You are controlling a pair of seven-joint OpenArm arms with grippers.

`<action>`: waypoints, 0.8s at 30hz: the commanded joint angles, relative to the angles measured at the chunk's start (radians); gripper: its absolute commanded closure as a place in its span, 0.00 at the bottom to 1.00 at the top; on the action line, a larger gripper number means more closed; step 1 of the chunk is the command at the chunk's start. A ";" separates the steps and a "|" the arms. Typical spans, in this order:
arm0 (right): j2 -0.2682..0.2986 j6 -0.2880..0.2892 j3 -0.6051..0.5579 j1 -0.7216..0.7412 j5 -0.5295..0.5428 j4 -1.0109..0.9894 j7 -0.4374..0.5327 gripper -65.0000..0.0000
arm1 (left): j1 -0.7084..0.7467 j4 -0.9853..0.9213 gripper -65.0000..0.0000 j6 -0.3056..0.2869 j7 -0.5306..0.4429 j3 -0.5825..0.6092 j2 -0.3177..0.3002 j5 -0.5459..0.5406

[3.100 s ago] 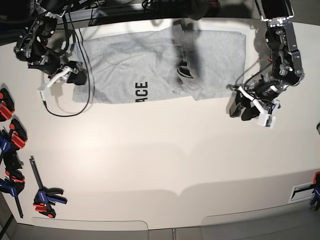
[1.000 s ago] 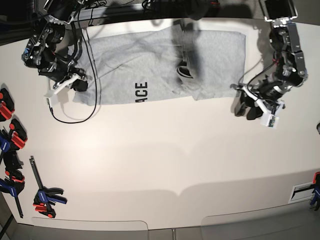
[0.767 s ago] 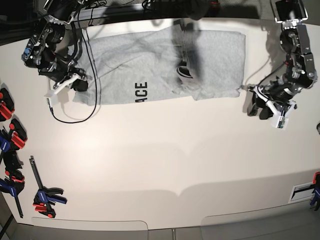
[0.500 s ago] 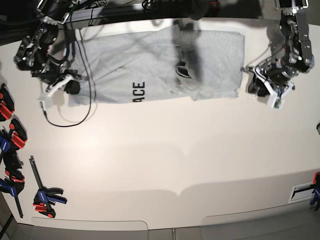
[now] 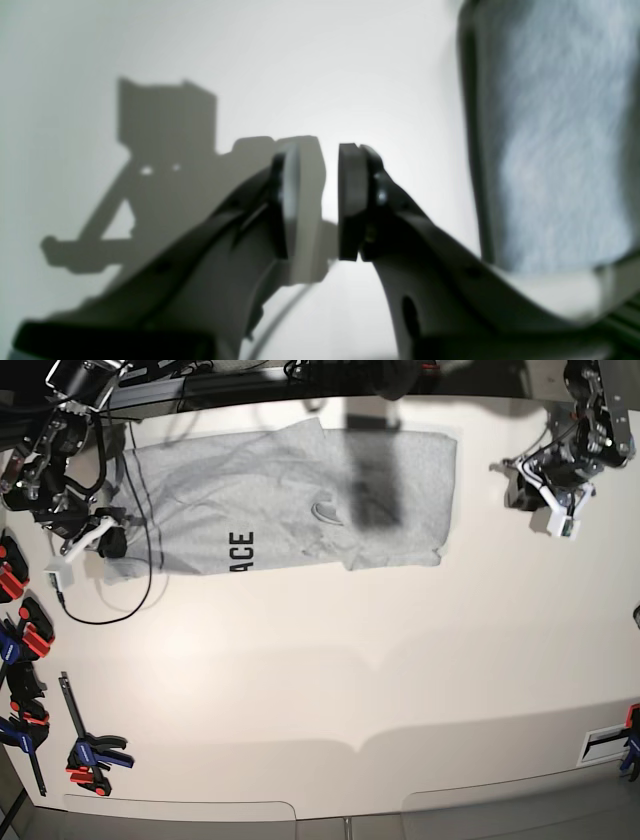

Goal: Fold the T-shirt properly
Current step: 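Raise the left gripper away and move the right gripper toward the shirt, then grasp the folded grey shirt's edge with the right gripper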

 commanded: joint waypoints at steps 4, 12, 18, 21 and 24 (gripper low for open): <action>0.044 0.013 0.005 0.019 0.295 0.023 -0.092 1.00 | 0.031 0.014 0.83 -0.005 -0.021 -0.007 0.011 -0.014; -0.047 0.027 0.004 0.019 0.644 0.041 -0.240 1.00 | 0.036 0.014 0.83 -0.009 -0.021 -0.005 0.087 -0.017; -0.195 0.027 -0.006 0.018 0.708 0.166 -0.241 1.00 | 0.047 0.014 0.83 -0.026 -0.018 -0.005 0.099 -0.023; -0.250 0.027 -0.062 0.018 0.704 0.244 -0.241 1.00 | 0.050 0.014 0.83 -0.026 -0.017 -0.005 0.099 -0.023; -0.296 0.027 -0.162 0.018 0.665 0.297 -0.241 1.00 | 0.050 0.014 0.83 -0.026 -0.017 -0.005 0.099 -0.023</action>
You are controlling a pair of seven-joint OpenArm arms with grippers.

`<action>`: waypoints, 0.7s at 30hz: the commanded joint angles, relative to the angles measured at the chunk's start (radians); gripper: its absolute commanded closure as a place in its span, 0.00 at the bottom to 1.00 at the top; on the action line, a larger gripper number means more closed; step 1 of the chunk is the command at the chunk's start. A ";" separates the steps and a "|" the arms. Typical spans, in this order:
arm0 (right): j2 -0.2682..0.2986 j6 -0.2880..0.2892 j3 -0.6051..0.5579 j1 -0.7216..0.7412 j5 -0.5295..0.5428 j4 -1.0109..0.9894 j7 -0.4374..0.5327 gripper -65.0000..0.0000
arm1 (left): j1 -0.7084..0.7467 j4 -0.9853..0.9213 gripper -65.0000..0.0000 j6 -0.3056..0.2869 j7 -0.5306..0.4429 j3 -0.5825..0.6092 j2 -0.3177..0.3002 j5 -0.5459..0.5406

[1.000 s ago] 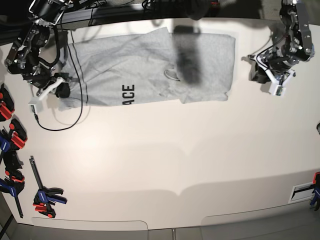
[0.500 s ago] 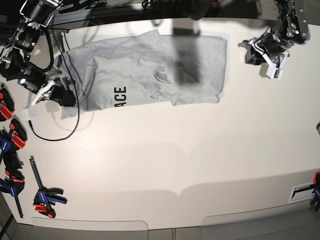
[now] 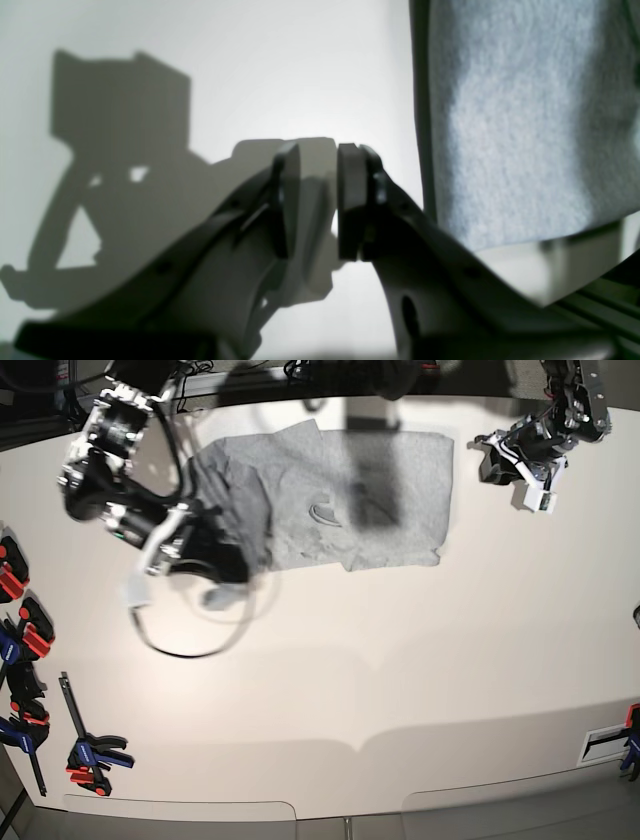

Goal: Fold the T-shirt properly
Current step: 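Grasp the folded grey shirt's edge with the right gripper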

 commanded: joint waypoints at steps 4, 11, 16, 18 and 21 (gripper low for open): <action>-0.064 0.015 -0.154 0.016 -0.098 0.033 0.067 1.00 | -0.002 0.014 0.83 -0.007 -0.016 -0.005 -0.014 -0.014; -0.178 0.015 -0.412 0.016 -0.394 0.032 0.207 1.00 | -0.002 0.014 0.83 -0.007 -0.016 -0.005 -0.014 -0.015; -0.214 0.015 -0.542 0.016 -0.555 0.032 0.281 1.00 | -0.002 0.014 0.83 -0.007 -0.016 -0.005 -0.014 -0.015; -0.214 0.015 -0.579 0.016 -0.610 0.032 0.309 1.00 | -0.002 0.014 0.83 -0.007 -0.016 -0.005 -0.014 -0.015; -0.214 0.015 -0.632 0.016 -0.692 0.032 0.356 1.00 | -0.002 0.014 0.83 -0.007 -0.016 -0.005 -0.014 -0.015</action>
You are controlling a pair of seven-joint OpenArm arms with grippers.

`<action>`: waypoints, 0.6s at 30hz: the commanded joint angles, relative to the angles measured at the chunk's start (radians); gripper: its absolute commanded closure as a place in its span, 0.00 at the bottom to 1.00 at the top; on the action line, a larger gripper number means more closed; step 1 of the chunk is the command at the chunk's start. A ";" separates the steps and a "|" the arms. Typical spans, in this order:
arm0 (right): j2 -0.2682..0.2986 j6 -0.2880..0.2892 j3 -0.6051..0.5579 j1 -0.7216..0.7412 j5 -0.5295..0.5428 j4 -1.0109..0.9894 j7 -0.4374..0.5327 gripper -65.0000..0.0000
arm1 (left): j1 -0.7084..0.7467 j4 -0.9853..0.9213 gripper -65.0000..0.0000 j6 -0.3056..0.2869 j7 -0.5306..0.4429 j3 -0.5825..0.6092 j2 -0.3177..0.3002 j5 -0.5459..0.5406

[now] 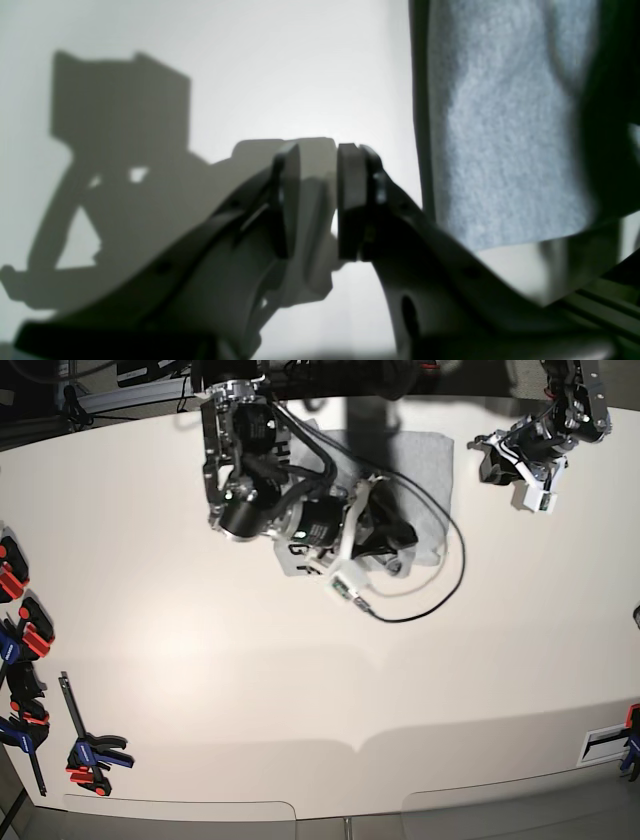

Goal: Fold the T-shirt properly
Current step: 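Grasp the folded grey shirt's edge with the right gripper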

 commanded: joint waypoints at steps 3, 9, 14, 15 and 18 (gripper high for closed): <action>-0.008 0.013 -0.032 0.016 -0.054 0.018 0.066 1.00 | -0.002 0.014 0.83 -0.007 -0.017 -0.005 -0.014 -0.016; -0.008 0.013 -0.042 0.016 -0.083 0.018 0.170 1.00 | -0.002 0.014 0.83 -0.007 -0.017 -0.005 -0.014 -0.016; -0.008 0.013 -0.054 0.017 -0.137 -0.035 0.256 1.00 | -0.002 0.014 0.83 -0.007 -0.017 -0.005 -0.014 -0.016; -0.008 0.013 -0.064 0.017 -0.152 -0.055 0.274 1.00 | -0.002 0.014 0.83 -0.007 -0.017 -0.005 -0.014 -0.016; -0.008 0.013 -0.111 0.017 -0.156 -0.117 0.322 1.00 | -0.002 0.014 0.83 -0.007 -0.017 -0.005 -0.014 -0.016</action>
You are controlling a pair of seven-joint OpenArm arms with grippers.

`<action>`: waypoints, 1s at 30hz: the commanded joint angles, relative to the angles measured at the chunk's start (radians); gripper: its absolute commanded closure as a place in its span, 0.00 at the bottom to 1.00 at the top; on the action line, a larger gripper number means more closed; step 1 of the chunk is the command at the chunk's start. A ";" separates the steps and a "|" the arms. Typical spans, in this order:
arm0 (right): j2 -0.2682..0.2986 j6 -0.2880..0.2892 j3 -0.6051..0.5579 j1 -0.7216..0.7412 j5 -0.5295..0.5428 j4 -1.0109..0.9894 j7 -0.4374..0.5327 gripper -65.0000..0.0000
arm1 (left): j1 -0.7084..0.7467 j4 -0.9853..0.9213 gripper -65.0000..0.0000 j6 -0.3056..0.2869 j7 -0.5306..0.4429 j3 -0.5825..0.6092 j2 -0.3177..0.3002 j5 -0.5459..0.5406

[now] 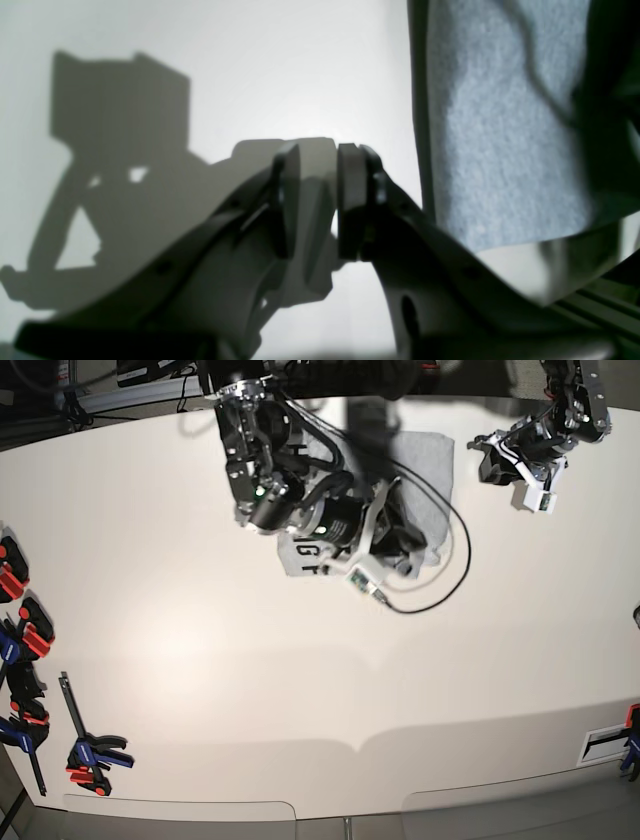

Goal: Fold the T-shirt properly
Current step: 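Grasp the folded grey shirt's edge with the right gripper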

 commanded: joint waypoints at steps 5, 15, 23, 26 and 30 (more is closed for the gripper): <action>-0.011 0.013 -0.095 0.018 0.026 -0.023 0.041 1.00 | -0.002 0.014 0.83 -0.007 -0.017 -0.005 -0.014 -0.016; -0.011 0.013 -0.148 0.082 0.163 -0.023 0.039 0.74 | -0.002 0.014 0.83 -0.007 -0.017 -0.005 -0.014 -0.016; -0.011 0.013 -0.131 0.186 0.247 -0.013 -0.095 0.74 | -0.002 0.014 0.83 -0.007 -0.017 -0.005 -0.014 -0.015; -0.011 0.013 -0.078 0.230 0.247 -0.002 -0.235 0.74 | -0.002 0.014 0.83 -0.007 -0.017 -0.005 -0.014 -0.015; -0.011 0.013 0.055 0.265 0.247 0.007 -0.408 0.74 | -0.002 0.014 0.83 -0.007 -0.018 -0.005 -0.014 -0.015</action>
